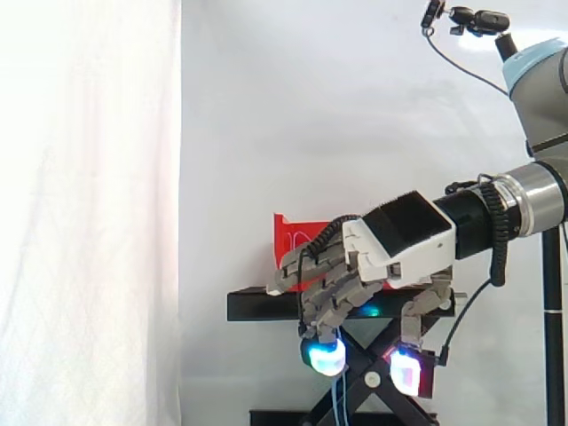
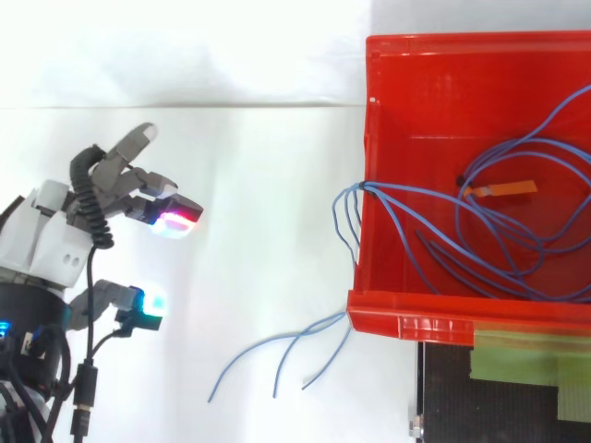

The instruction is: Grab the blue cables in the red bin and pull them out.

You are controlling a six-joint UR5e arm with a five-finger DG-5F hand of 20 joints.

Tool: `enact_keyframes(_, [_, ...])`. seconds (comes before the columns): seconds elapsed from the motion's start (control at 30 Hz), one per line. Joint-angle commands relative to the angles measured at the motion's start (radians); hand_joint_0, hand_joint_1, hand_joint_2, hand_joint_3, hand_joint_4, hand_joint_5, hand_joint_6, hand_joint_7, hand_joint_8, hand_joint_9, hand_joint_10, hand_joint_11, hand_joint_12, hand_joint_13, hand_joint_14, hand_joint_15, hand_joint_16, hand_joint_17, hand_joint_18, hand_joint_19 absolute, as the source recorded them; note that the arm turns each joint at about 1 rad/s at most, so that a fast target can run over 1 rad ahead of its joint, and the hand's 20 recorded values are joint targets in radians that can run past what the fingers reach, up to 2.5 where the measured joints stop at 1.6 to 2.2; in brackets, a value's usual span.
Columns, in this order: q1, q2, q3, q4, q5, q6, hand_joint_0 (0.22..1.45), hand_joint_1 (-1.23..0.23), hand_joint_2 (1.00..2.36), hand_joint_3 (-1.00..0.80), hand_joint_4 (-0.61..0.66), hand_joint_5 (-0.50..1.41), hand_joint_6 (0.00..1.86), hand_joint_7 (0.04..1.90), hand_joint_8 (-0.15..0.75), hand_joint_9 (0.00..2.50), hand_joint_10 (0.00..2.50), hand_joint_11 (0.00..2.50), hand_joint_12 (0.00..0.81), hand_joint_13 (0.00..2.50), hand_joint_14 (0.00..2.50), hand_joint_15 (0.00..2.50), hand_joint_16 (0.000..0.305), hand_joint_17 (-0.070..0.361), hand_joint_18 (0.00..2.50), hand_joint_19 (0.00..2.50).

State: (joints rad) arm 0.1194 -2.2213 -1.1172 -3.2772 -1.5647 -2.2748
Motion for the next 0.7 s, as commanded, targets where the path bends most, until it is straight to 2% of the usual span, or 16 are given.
enact_keyframes(0.0, [-0.012,-0.001,0.048,-0.059,-0.026,0.030,0.57,-0.97,1.00,-1.00,0.25,0.51,0.22,0.65,0.366,0.68,0.02,0.97,0.452,0.41,0.01,0.27,0.067,0.152,0.33,0.25])
enact_keyframes(0.1, [-0.015,0.000,0.083,-0.113,-0.025,0.059,0.57,-0.96,1.00,-1.00,0.25,0.52,0.20,0.65,0.370,0.71,0.02,1.04,0.456,0.47,0.01,0.33,0.067,0.150,0.39,0.31])
enact_keyframes(0.13, [-0.015,0.000,0.083,-0.113,-0.025,0.059,0.57,-0.96,1.00,-1.00,0.25,0.52,0.19,0.65,0.371,0.72,0.02,1.05,0.460,0.50,0.01,0.35,0.066,0.150,0.41,0.32])
enact_keyframes(0.23, [-0.020,0.000,0.115,-0.124,-0.028,0.130,0.57,-0.96,1.00,-1.00,0.25,0.53,0.17,0.66,0.371,0.72,0.02,1.06,0.461,0.55,0.01,0.42,0.067,0.150,0.45,0.34])
enact_keyframes(0.3, [-0.020,0.000,0.119,-0.124,-0.028,0.142,0.57,-0.96,1.00,-1.00,0.24,0.53,0.16,0.67,0.366,0.72,0.02,1.06,0.465,0.59,0.01,0.46,0.067,0.151,0.48,0.37])
enact_keyframes(0.47, [-0.021,0.000,0.134,-0.116,-0.029,0.237,0.57,-0.96,1.00,-1.00,0.24,0.54,0.07,0.69,0.365,0.69,0.02,1.03,0.463,0.60,0.02,0.48,0.067,0.150,0.49,0.39])
enact_keyframes(0.53, [-0.023,0.000,0.135,-0.102,-0.031,0.257,0.58,-0.96,1.00,-1.00,0.24,0.55,0.03,0.70,0.366,0.68,0.02,1.02,0.464,0.60,0.02,0.48,0.067,0.150,0.49,0.39])
enact_keyframes(0.6, [-0.026,-0.001,0.135,-0.090,-0.032,0.257,0.58,-0.96,1.00,-1.00,0.25,0.55,0.02,0.70,0.366,0.68,0.02,1.02,0.462,0.58,0.02,0.47,0.067,0.150,0.48,0.38])
enact_keyframes(0.67, [-0.032,0.000,0.135,-0.049,-0.048,0.235,0.58,-0.96,1.00,-1.00,0.24,0.56,0.00,0.71,0.366,0.67,0.02,1.00,0.464,0.58,0.02,0.45,0.067,0.150,0.48,0.39])
